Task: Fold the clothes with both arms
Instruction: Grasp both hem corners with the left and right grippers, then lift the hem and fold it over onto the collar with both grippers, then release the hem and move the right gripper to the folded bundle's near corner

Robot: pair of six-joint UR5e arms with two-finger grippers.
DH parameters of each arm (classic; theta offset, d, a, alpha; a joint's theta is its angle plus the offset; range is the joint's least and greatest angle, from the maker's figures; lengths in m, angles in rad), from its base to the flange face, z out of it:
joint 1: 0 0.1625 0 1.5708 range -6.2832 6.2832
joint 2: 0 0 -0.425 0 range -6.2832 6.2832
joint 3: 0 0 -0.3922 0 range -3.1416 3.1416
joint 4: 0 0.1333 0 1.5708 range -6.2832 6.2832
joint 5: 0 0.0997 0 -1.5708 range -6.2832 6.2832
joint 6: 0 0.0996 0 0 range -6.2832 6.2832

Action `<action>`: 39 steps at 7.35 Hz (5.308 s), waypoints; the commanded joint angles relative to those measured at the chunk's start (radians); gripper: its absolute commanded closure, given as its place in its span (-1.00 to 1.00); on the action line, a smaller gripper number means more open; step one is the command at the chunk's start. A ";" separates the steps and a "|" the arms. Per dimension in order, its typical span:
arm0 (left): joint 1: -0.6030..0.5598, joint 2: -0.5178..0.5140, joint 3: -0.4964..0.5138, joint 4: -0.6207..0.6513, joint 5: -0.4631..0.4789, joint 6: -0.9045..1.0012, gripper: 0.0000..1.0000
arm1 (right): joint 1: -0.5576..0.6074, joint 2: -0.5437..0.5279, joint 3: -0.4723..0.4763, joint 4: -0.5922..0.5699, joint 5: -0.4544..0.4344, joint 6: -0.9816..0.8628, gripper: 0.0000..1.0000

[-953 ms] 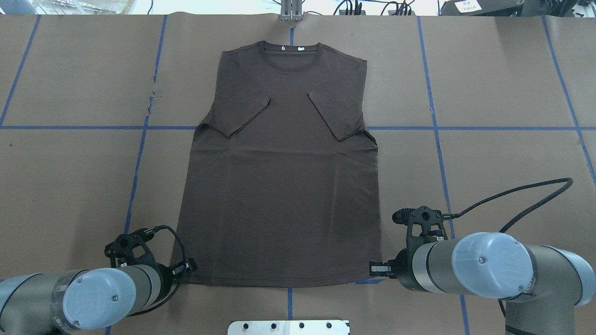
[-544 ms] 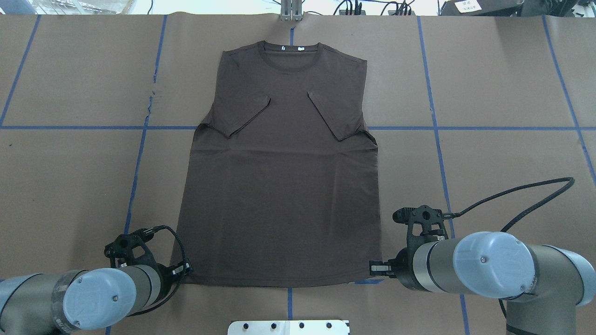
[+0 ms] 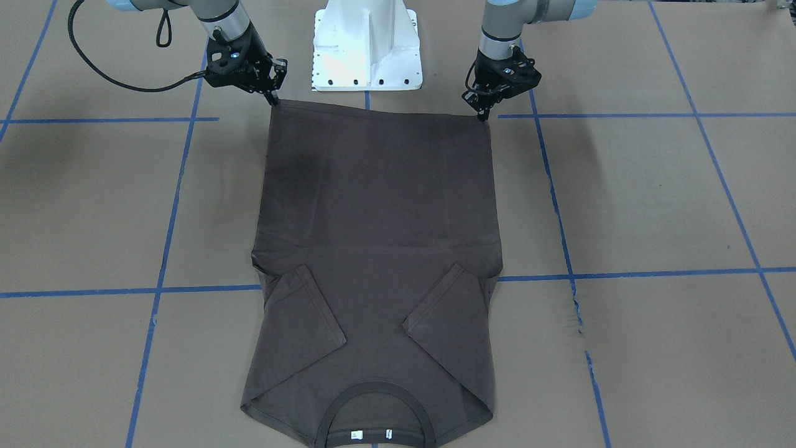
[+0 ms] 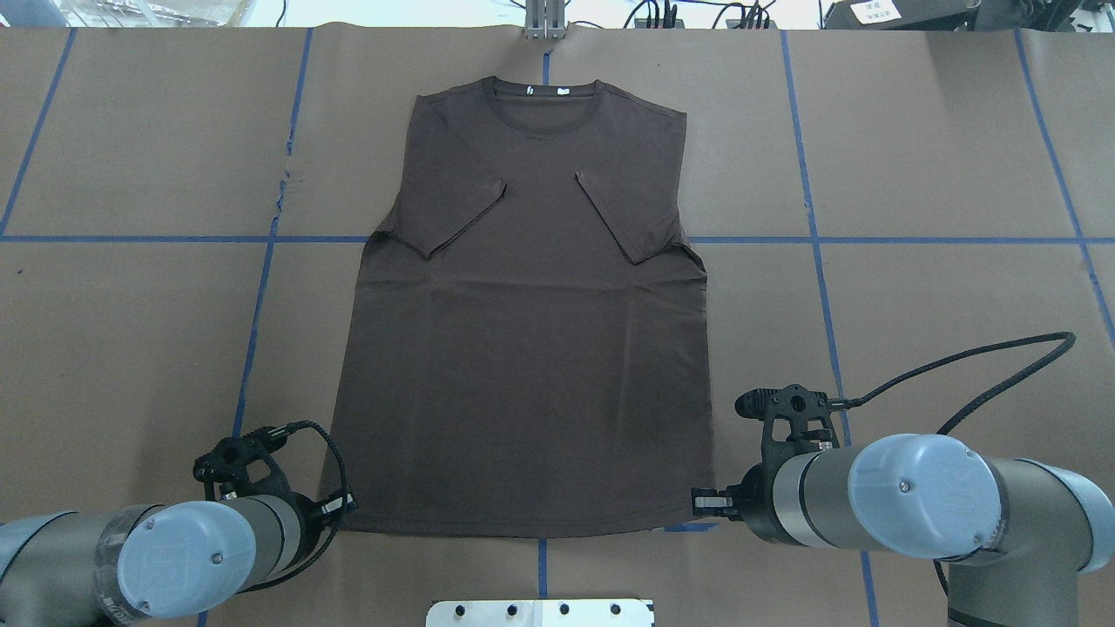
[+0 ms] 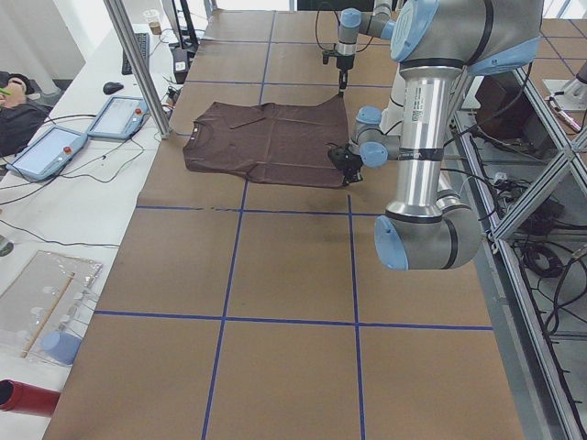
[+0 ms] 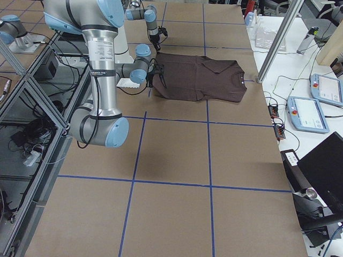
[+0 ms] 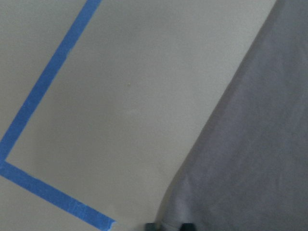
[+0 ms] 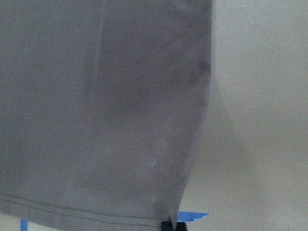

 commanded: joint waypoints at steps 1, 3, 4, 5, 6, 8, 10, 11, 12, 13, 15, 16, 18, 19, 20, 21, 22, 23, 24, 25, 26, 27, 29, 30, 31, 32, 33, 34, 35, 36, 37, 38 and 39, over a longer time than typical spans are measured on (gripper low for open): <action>0.000 -0.001 -0.043 0.036 -0.005 0.004 1.00 | 0.006 -0.005 0.014 0.000 0.016 0.000 1.00; 0.006 0.000 -0.156 0.133 -0.008 0.011 1.00 | 0.013 -0.059 0.086 0.000 0.064 -0.003 1.00; 0.091 -0.003 -0.243 0.215 -0.008 0.010 1.00 | 0.007 -0.090 0.140 0.000 0.101 -0.008 1.00; 0.178 -0.011 -0.340 0.280 -0.008 -0.002 1.00 | 0.000 -0.130 0.195 0.000 0.168 -0.008 1.00; 0.266 -0.012 -0.385 0.291 -0.005 -0.013 1.00 | -0.017 -0.162 0.240 0.000 0.215 -0.008 1.00; 0.267 -0.014 -0.396 0.294 -0.006 -0.035 1.00 | -0.008 -0.161 0.237 -0.002 0.231 -0.011 1.00; 0.151 -0.023 -0.394 0.294 -0.031 0.002 1.00 | 0.111 -0.155 0.208 -0.002 0.236 -0.175 1.00; 0.060 -0.061 -0.382 0.296 -0.058 0.101 1.00 | 0.178 -0.138 0.185 -0.002 0.247 -0.251 1.00; -0.035 -0.086 -0.376 0.297 -0.068 0.187 1.00 | 0.250 -0.052 0.113 0.000 0.259 -0.314 1.00; -0.137 -0.107 -0.346 0.297 -0.084 0.279 1.00 | 0.323 0.040 0.022 0.000 0.262 -0.375 1.00; -0.313 -0.167 -0.228 0.294 -0.141 0.446 1.00 | 0.461 0.179 -0.138 -0.003 0.267 -0.499 1.00; -0.360 -0.210 -0.162 0.294 -0.143 0.489 1.00 | 0.507 0.248 -0.219 -0.002 0.270 -0.503 1.00; -0.443 -0.328 0.047 0.261 -0.141 0.551 1.00 | 0.550 0.394 -0.391 -0.002 0.268 -0.509 1.00; -0.483 -0.330 0.093 0.213 -0.141 0.592 1.00 | 0.564 0.431 -0.444 -0.002 0.268 -0.517 1.00; -0.514 -0.331 0.136 0.181 -0.141 0.611 1.00 | 0.567 0.461 -0.491 0.000 0.268 -0.518 1.00; -0.540 -0.333 0.205 0.118 -0.141 0.625 1.00 | 0.579 0.509 -0.568 0.011 0.270 -0.526 1.00; -0.566 -0.336 0.289 0.025 -0.141 0.651 1.00 | 0.610 0.543 -0.649 0.050 0.286 -0.525 1.00; -0.588 -0.337 0.357 -0.049 -0.141 0.662 1.00 | 0.639 0.557 -0.703 0.073 0.341 -0.532 1.00; -0.598 -0.342 0.398 -0.088 -0.141 0.663 1.00 | 0.651 0.561 -0.729 0.075 0.345 -0.554 1.00; -0.600 -0.348 0.405 -0.088 -0.141 0.663 1.00 | 0.653 0.578 -0.752 0.075 0.345 -0.554 1.00; -0.600 -0.356 0.406 -0.088 -0.143 0.662 1.00 | 0.655 0.603 -0.774 0.075 0.345 -0.552 1.00; -0.602 -0.362 0.409 -0.088 -0.141 0.663 1.00 | 0.653 0.626 -0.791 0.075 0.343 -0.552 1.00; -0.608 -0.385 0.425 -0.088 -0.141 0.662 1.00 | 0.650 0.676 -0.875 0.078 0.337 -0.557 1.00; -0.614 -0.408 0.455 -0.088 -0.141 0.660 1.00 | 0.651 0.678 -0.896 0.113 0.337 -0.555 1.00; -0.614 -0.426 0.481 -0.086 -0.141 0.653 1.00 | 0.652 0.676 -0.903 0.118 0.337 -0.554 1.00; -0.614 -0.431 0.491 -0.086 -0.138 0.651 0.18 | 0.652 0.675 -0.903 0.120 0.336 -0.555 -0.42; -0.614 -0.434 0.501 -0.086 -0.134 0.654 -0.99 | 0.652 0.675 -0.901 0.138 0.336 -0.548 -0.99; -0.614 -0.434 0.500 -0.085 -0.134 0.660 -1.00 | 0.652 0.675 -0.901 0.143 0.337 -0.546 -1.00; -0.621 -0.434 0.498 -0.086 -0.135 0.663 -1.00 | 0.652 0.675 -0.892 0.143 0.345 -0.542 -1.00; -0.631 -0.436 0.486 -0.083 -0.144 0.665 -1.00 | 0.642 0.658 -0.847 0.134 0.354 -0.520 -1.00; -0.634 -0.436 0.459 -0.082 -0.149 0.663 -1.00 | 0.589 0.564 -0.734 0.115 0.363 -0.435 -1.00; -0.634 -0.425 0.416 -0.076 -0.193 0.662 -1.00 | 0.539 0.467 -0.617 0.114 0.360 -0.343 -1.00; -0.635 -0.417 0.399 -0.076 -0.201 0.654 -1.00 | 0.470 0.363 -0.523 0.114 0.350 -0.300 -1.00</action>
